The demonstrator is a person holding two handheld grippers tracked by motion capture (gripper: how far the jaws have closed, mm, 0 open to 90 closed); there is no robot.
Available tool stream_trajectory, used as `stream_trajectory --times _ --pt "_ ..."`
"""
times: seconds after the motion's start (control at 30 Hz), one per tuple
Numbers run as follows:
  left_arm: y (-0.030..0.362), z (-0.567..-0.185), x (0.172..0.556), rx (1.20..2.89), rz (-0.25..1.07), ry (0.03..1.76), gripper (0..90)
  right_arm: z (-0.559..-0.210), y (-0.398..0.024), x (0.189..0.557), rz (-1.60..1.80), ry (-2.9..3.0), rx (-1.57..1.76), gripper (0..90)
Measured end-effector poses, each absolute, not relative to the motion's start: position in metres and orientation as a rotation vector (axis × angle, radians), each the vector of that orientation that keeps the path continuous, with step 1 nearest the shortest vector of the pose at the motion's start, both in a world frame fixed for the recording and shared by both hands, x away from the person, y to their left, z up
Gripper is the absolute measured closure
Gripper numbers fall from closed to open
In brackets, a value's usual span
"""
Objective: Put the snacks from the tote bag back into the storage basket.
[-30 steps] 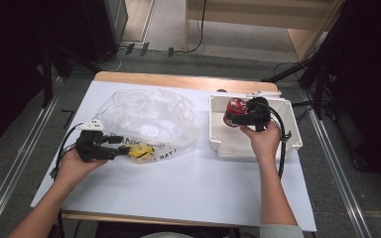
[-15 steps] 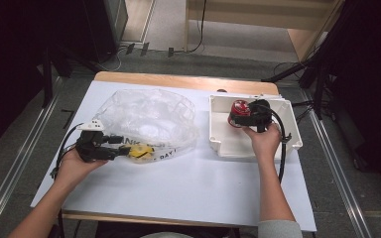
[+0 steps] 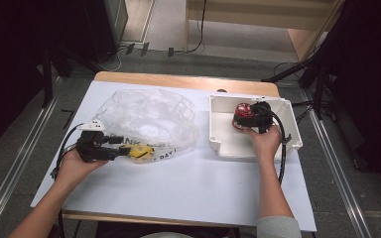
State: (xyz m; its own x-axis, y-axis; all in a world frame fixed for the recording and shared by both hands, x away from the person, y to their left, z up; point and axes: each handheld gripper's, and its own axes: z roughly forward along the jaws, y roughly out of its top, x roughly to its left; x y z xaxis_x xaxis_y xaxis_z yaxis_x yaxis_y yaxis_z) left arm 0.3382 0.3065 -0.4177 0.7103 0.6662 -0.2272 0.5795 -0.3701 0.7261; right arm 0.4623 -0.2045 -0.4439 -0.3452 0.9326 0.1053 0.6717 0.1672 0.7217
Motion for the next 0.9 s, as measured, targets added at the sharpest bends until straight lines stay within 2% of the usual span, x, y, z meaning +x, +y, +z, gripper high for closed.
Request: stream_trajectory --times 0.7,0.9 --pt "0.304 -0.419 0.338 2.087 0.128 0.942 38.0 -0.454 -0.201 0.466 0.941 2.070 1.506 26.0" --pt "0.304 -0.419 0.338 2.091 0.129 0.944 38.1 -0.458 -0.204 0.469 1.011 2.070 1.586 23.1"
